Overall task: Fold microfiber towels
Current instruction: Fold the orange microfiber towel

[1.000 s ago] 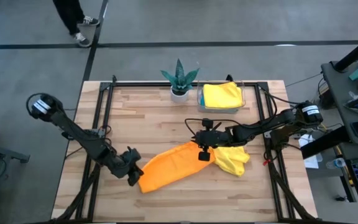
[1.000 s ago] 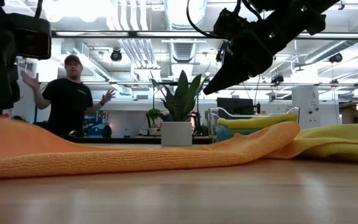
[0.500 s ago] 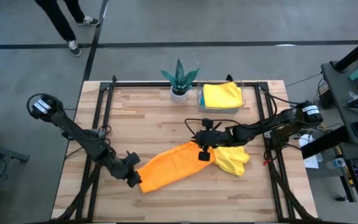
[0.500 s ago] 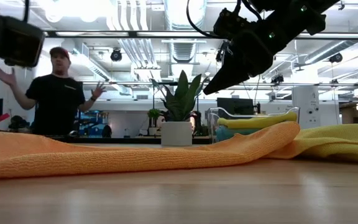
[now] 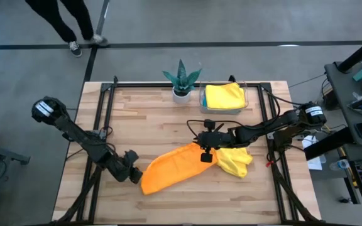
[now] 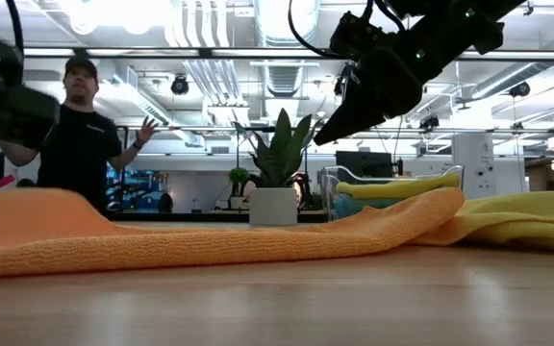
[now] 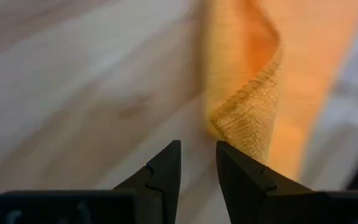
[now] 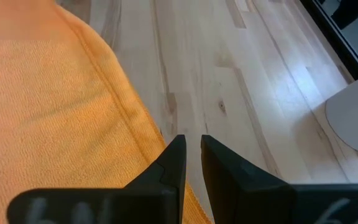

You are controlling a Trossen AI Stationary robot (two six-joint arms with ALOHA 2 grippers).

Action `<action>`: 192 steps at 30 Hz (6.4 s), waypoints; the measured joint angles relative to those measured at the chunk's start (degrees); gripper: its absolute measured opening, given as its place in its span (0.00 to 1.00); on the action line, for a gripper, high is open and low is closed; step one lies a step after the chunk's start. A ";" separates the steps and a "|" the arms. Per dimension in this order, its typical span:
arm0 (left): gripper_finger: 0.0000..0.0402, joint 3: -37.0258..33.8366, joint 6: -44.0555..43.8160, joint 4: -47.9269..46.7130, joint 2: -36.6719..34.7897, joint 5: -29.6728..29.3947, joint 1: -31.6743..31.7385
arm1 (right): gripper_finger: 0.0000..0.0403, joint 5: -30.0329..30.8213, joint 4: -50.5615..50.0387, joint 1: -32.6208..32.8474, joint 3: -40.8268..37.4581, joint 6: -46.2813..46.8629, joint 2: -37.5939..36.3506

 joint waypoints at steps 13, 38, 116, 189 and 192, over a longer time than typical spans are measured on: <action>0.21 -0.67 8.37 19.90 9.24 -7.39 1.64 | 0.11 -13.52 17.03 0.22 0.11 3.90 8.39; 0.21 0.25 19.14 37.67 13.52 -7.06 1.76 | 0.11 -16.13 15.84 1.75 26.07 -0.20 37.10; 0.01 -3.12 8.16 32.19 12.54 -8.22 1.81 | 0.11 -16.06 13.77 1.75 25.94 -0.74 37.18; 0.44 -3.96 6.88 34.54 14.07 -8.80 1.80 | 0.11 -16.06 14.13 1.75 25.94 -1.69 37.18; 0.32 -3.93 10.64 34.71 13.93 -13.37 1.81 | 0.11 -16.05 14.11 1.75 25.94 -1.70 37.18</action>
